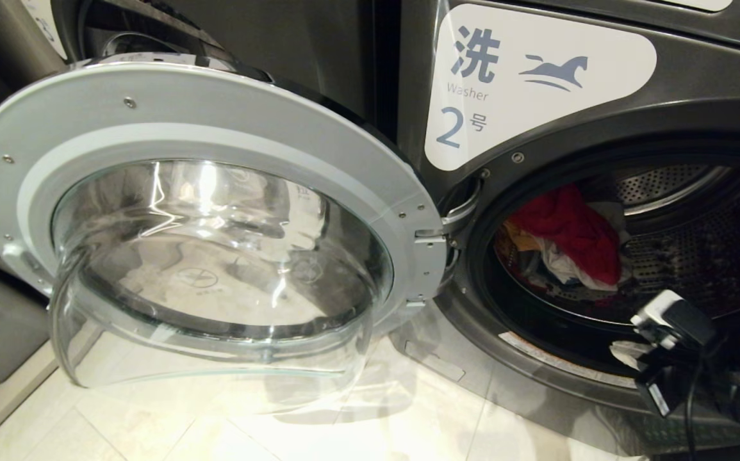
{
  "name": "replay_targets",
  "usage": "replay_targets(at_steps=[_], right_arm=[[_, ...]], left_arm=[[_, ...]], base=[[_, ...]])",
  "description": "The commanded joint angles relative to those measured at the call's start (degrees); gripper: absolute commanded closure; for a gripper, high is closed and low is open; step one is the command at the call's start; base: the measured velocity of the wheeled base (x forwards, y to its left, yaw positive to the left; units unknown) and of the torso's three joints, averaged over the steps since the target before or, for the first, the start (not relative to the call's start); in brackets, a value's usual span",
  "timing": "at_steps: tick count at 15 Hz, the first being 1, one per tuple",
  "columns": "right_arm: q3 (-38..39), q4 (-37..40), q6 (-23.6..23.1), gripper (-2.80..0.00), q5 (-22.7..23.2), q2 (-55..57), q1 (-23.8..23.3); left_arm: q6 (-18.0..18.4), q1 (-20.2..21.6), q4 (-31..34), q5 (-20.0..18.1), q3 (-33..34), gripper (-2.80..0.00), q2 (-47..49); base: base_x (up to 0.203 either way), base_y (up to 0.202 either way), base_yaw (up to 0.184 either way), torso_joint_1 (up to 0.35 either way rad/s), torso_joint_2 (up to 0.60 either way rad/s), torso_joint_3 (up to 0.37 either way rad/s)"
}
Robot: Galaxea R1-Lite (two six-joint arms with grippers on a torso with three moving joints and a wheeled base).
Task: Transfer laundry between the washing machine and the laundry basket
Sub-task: Pick a cloth and place it into the basket
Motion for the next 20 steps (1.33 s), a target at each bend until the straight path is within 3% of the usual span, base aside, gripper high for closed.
replay_targets(at_steps=[1,4,7,9,11,13,16,20], right_arm=[[-2.66,-12.45,0.93,0.0,-0.19,17.0,0.16],[-5.41,-23.97,7.63,0.0,-2.49,24.05,0.32],[-3.43,-27.5,8.71,0.0,-3.5,25.39,0.6],[-3.49,-34.42,10.95,0.0,-5.77,29.71,1.8],[-3.59,-42.4,17.59,0.0,-9.19,34.73,6.1],[-4.2,-44.06,23.26,0.0,-14.16,37.99,8.48],[-7.63,-44.21,25.56,0.0,-16.36,37.35,7.85],[-8.81,-44.21,33.36,0.0,-20.24,35.46,6.45]], left_arm=[[0.08,0.01,-0.04,-0.01,0.09,0.0,0.0],[0.08,0.01,-0.04,-0.01,0.09,0.0,0.0],[0.08,0.01,-0.04,-0.01,0.09,0.0,0.0],[0.08,0.01,-0.07,-0.01,0.09,0.0,0.0],[0.08,0.01,-0.05,-0.01,0.09,0.0,0.0],[0.08,0.01,-0.04,-0.01,0.09,0.0,0.0],[0.08,0.01,-0.04,-0.01,0.09,0.0,0.0],[0.08,0.01,-0.11,-0.01,0.09,0.0,0.0]], base=[[0.0,0.0,0.0,0.0,0.0,0.0],[0.0,0.0,0.0,0.0,0.0,0.0],[0.0,0.0,0.0,0.0,0.0,0.0],[0.0,0.0,0.0,0.0,0.0,0.0],[0.0,0.0,0.0,0.0,0.0,0.0],[0.0,0.0,0.0,0.0,0.0,0.0],[0.0,0.0,0.0,0.0,0.0,0.0],[0.0,0.0,0.0,0.0,0.0,0.0]])
